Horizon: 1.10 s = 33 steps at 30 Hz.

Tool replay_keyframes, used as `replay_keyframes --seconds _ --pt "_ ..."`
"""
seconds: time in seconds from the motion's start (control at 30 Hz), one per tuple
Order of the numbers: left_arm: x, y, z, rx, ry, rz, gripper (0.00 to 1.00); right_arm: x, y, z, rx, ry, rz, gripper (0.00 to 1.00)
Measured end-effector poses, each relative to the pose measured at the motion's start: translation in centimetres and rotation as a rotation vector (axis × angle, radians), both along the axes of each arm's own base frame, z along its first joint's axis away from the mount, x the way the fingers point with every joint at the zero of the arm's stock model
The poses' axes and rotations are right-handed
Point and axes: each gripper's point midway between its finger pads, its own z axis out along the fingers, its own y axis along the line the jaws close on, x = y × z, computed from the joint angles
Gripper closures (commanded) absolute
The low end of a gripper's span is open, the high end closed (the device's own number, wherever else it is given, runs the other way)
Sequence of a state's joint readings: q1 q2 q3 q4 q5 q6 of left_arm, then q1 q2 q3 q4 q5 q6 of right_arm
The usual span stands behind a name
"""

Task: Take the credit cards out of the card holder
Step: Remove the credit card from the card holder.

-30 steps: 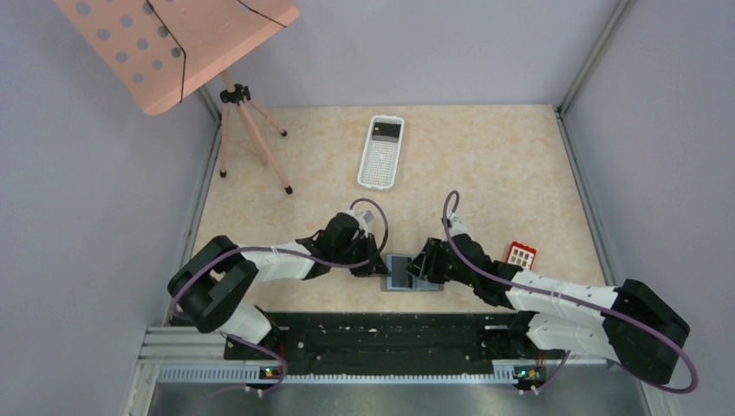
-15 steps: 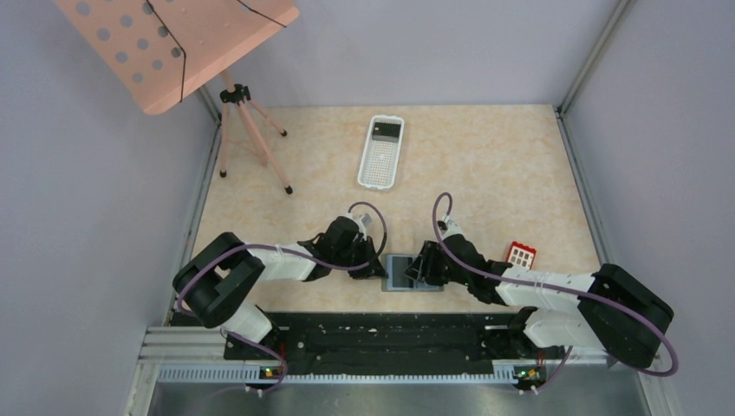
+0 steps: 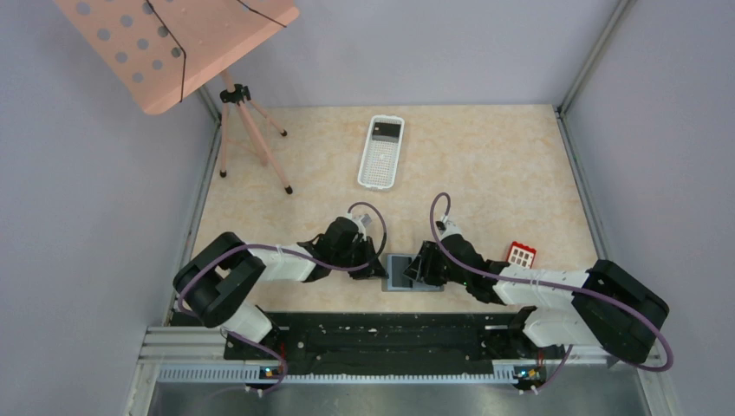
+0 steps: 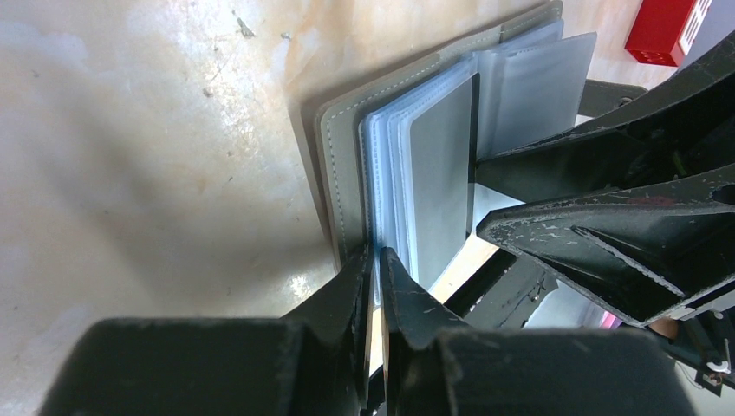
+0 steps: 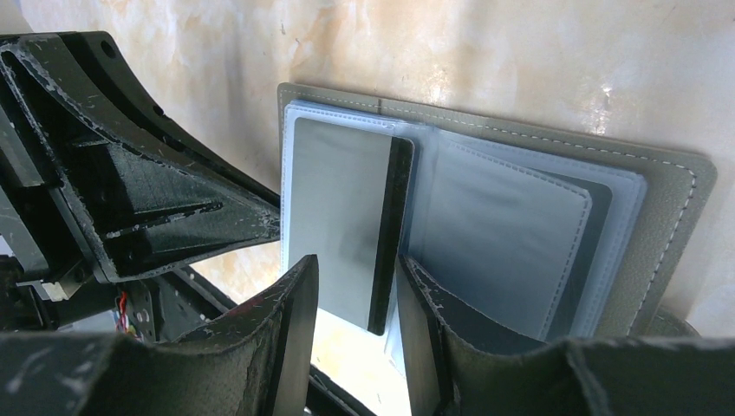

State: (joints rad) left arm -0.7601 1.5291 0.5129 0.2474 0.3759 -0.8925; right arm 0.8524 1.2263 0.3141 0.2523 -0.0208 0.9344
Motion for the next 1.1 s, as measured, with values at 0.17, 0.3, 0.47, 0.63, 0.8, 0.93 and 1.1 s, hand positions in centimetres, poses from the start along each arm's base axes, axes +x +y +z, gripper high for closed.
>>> replay_keyframes --seconds 0.17,0.3,0.47,0.63,0.8,0.93,1.1 --pt "-0.3 0.5 1.5 -0.002 -0.010 0.006 0.87 -0.1 -0.2 0.8 0.012 -0.011 0.000 0.65" --pt "0.1 0.0 4.0 -0.051 -0.050 0.012 0.88 -0.1 -0.1 2.4 0.048 -0.042 -0.001 0.66" --pt "0.8 -0.8 5.7 -0.089 -0.074 0.010 0.88 -0.1 -0.2 3.0 0.059 -0.053 -0.002 0.66" --pt "0.8 -1.1 4.3 -0.071 -0.038 0.002 0.91 0.1 -0.6 3.0 0.045 -0.058 -0.021 0.66" --pt "0.4 -1.1 2.3 -0.040 0.011 -0.009 0.92 0.2 -0.7 3.1 0.043 -0.064 -0.029 0.66" --pt "0.3 -1.0 1.1 -0.019 0.033 -0.009 0.93 0.1 -0.8 2.9 0.039 -0.060 -0.029 0.64" --pt "0.4 -1.1 0.5 -0.012 0.040 -0.008 0.94 0.0 -0.9 1.8 0.009 -0.032 -0.026 0.63"
